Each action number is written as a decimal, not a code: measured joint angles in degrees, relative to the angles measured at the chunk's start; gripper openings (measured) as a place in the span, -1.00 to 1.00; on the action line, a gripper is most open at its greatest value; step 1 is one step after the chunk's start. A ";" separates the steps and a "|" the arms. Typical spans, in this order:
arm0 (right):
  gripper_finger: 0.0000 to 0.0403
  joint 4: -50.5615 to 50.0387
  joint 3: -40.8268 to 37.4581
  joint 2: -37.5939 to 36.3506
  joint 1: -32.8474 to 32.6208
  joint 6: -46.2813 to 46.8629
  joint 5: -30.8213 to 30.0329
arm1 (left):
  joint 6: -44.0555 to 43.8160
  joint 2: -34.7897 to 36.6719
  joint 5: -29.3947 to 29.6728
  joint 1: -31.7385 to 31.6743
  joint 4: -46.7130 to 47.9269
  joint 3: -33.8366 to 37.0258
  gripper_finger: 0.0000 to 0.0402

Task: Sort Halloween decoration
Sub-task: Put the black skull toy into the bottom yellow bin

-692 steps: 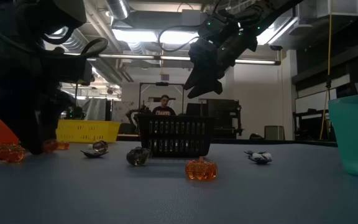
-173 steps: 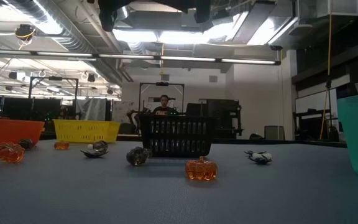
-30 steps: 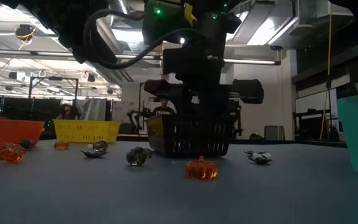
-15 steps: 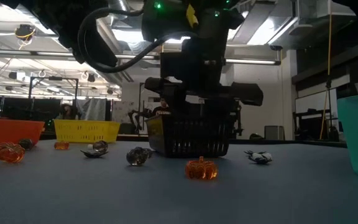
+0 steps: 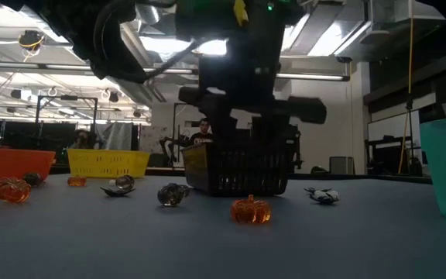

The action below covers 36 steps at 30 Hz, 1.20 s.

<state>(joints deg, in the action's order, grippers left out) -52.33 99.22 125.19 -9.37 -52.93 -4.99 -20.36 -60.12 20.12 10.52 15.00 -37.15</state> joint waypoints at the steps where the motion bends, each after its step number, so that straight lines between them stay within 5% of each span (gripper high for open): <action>1: -0.16 -1.01 0.62 0.00 0.00 0.00 0.01 | 0.00 0.00 0.00 0.00 0.01 0.00 -0.54; 36: -0.23 -3.24 -0.48 0.09 1.20 1.84 3.06 | 0.00 0.00 -0.01 0.02 0.00 0.00 -0.54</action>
<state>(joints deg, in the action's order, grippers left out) -55.57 98.74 125.27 -8.16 -51.09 -1.93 -20.36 -60.12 20.11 10.55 15.00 -37.15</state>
